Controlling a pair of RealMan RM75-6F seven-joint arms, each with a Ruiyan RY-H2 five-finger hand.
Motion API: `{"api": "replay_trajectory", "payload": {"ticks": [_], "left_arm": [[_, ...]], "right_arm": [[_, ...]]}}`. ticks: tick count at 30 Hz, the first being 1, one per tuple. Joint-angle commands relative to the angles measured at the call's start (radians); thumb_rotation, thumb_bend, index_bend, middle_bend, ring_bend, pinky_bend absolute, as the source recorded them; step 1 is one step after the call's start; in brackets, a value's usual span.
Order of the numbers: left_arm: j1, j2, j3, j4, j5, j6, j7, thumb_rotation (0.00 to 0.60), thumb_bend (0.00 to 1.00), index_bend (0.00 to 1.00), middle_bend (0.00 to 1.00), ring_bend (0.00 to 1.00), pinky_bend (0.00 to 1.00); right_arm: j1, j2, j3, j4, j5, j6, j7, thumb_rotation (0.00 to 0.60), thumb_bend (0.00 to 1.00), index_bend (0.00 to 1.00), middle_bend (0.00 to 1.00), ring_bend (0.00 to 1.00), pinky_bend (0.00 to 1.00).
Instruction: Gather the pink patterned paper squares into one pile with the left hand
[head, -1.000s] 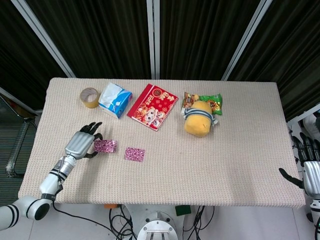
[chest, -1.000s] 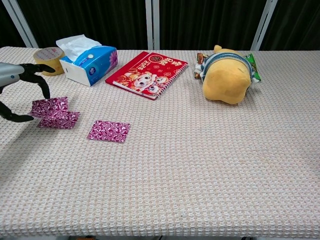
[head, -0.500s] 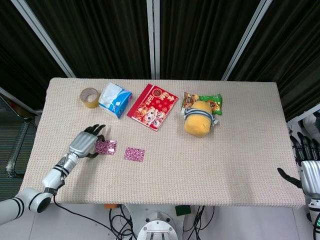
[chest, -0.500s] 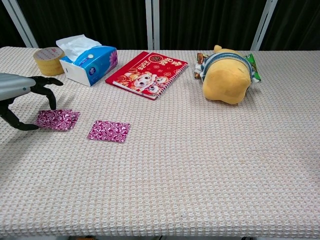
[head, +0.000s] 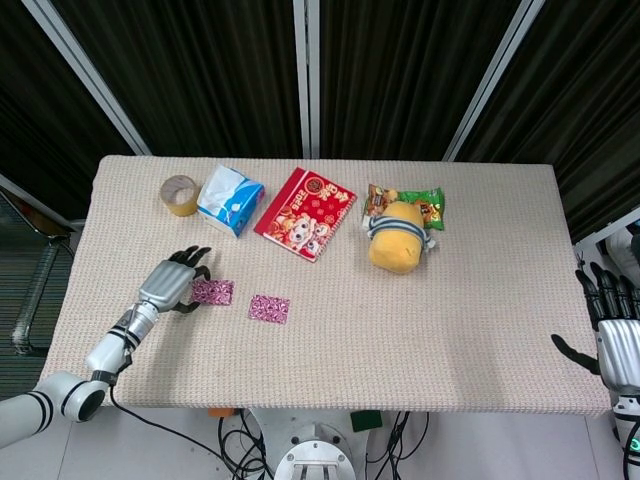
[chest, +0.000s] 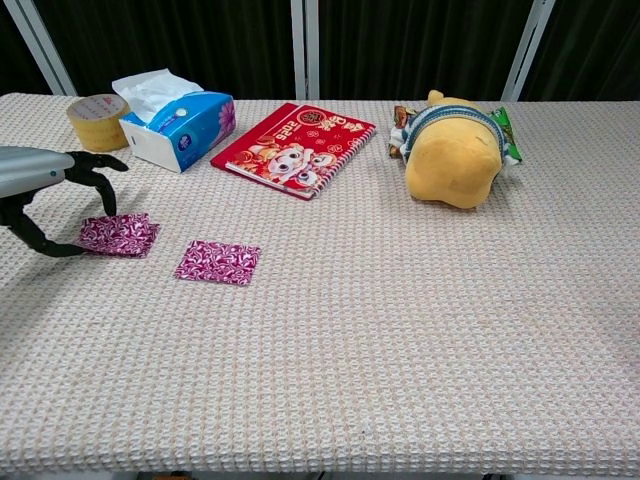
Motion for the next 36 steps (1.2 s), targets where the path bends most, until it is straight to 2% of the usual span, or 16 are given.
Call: {"api": "replay_trajectory", "payload": {"ticks": [1, 26, 31, 36], "left_arm": [[-0.002, -0.002, 0.001, 0.001, -0.005, -0.007, 0.005, 0.6, 0.21, 0.35, 0.04, 0.0, 0.14], [0.002, 0.0, 0.011, -0.006, -0.001, -0.002, 0.009, 0.6, 0.21, 0.26, 0.05, 0.0, 0.14], [0.017, 0.019, 0.005, -0.065, 0.023, 0.063, 0.028, 0.6, 0.21, 0.23, 0.05, 0.0, 0.14], [0.014, 0.034, 0.013, -0.192, 0.063, 0.1, 0.101, 0.599, 0.21, 0.23, 0.05, 0.0, 0.14]], "right_arm": [[0.0, -0.002, 0.0, 0.004, 0.003, -0.003, 0.002, 0.6, 0.33, 0.0, 0.0, 0.0, 0.0], [-0.001, -0.004, 0.008, 0.023, 0.005, 0.012, 0.025, 0.6, 0.33, 0.0, 0.0, 0.0, 0.0], [-0.006, 0.004, 0.013, 0.024, 0.006, 0.023, 0.034, 0.6, 0.33, 0.0, 0.0, 0.0, 0.0], [-0.003, -0.001, 0.024, 0.03, 0.024, 0.02, 0.054, 0.6, 0.33, 0.0, 0.0, 0.0, 0.0]]}}
